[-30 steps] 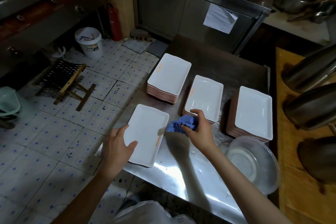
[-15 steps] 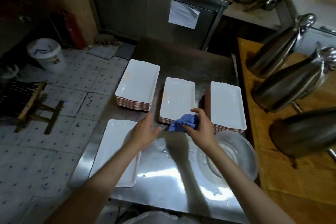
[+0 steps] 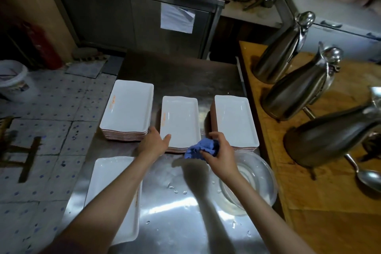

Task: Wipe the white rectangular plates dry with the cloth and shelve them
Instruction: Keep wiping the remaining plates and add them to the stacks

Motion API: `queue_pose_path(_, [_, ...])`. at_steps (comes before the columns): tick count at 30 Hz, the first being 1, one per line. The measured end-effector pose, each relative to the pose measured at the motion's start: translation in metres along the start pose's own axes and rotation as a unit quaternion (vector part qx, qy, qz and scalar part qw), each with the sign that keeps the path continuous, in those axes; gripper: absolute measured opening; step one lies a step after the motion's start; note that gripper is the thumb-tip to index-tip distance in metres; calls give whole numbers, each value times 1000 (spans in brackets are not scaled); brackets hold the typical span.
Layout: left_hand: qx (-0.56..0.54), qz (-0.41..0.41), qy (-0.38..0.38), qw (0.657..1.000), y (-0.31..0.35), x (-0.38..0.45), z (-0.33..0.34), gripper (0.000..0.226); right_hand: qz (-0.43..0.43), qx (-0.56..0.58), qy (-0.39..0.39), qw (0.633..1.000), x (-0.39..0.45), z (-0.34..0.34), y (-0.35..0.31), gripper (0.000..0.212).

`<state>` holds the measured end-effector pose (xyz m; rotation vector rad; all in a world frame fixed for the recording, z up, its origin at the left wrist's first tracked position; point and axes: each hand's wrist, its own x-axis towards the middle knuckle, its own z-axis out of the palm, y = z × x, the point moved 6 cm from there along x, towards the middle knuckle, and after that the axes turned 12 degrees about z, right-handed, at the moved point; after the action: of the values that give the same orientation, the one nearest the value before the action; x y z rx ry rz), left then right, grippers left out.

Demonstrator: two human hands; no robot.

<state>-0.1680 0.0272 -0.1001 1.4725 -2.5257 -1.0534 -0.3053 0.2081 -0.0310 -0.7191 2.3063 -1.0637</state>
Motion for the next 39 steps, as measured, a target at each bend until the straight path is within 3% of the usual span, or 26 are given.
queue_pose_path(13, [8,44,-24,999,-3,10,4,34,21,18,15,1000,-5,-7,12,50])
queue_pose_path(17, [-41,58,-17,997,-9,11,2,27,27,19,11,999,-7,-7,14,51])
queue_pose_path(21, [-158,60,-13,985,-12,4,1,11,35,32,10,999,-8,-6,15,51])
queue_pose_path(29, [-234,57,-48,969,-18,-9,9,10,51,44,28,997,-10,-13,21,50])
queue_pose_path(39, [-276,51,-24,959,-17,-19,20,17,67,72,42,994,-16,-34,25,50])
